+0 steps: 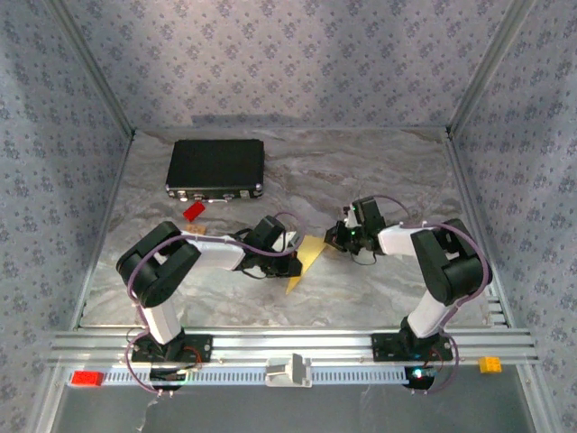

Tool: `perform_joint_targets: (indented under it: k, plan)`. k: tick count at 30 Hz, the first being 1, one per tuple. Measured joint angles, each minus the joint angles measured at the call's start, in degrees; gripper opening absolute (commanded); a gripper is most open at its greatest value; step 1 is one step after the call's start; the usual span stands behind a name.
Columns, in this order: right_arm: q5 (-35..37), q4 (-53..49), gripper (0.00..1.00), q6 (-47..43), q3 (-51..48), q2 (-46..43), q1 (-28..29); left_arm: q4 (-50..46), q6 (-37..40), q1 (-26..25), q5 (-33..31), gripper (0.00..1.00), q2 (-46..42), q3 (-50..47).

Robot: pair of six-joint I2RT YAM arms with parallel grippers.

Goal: Fold a paper plane with a square sheet of paper (pick it up from the middle)
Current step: Fold the wing for the fifth time at the center of the table.

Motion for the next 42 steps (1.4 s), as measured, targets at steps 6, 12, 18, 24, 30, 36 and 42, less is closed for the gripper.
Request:
perform_joint_targets:
  k: [6,12,18,24,30,36,42]
  plan:
    - [0.87,-1.14,0.07,-0.59,1.46,0.33,-3.52,-0.04,0.0,0.0,0.02,0.0,0.0,0.0]
    - [2.54,-4.66,0.08,-1.44,2.4,-5.62,-3.08,-0.04,0.0,0.0,0.02,0.0,0.0,0.0]
    - [2.58,-4.28,0.06,-1.16,2.36,-8.33,3.69,-0.07,0.0,0.0,0.02,0.0,-0.02,0.0]
    - [2.4,-1.81,0.04,0.07,1.09,-3.17,6.05,-0.07,0.0,0.0,0.04,0.0,-0.02,0.0]
    - [2.23,-1.66,0.02,0.02,0.96,-0.28,5.44,-1.27,0.02,0.0,0.2,0.0,-0.35,0.37]
    - [2.21,-0.85,0.02,0.04,0.48,-0.28,5.4,-6.21,0.72,0.0,0.22,0.04,-0.48,4.83]
    - [1.97,0.76,0.02,0.11,-0.33,-0.33,5.22,-7.34,2.21,0.0,1.18,0.05,2.23,12.07]
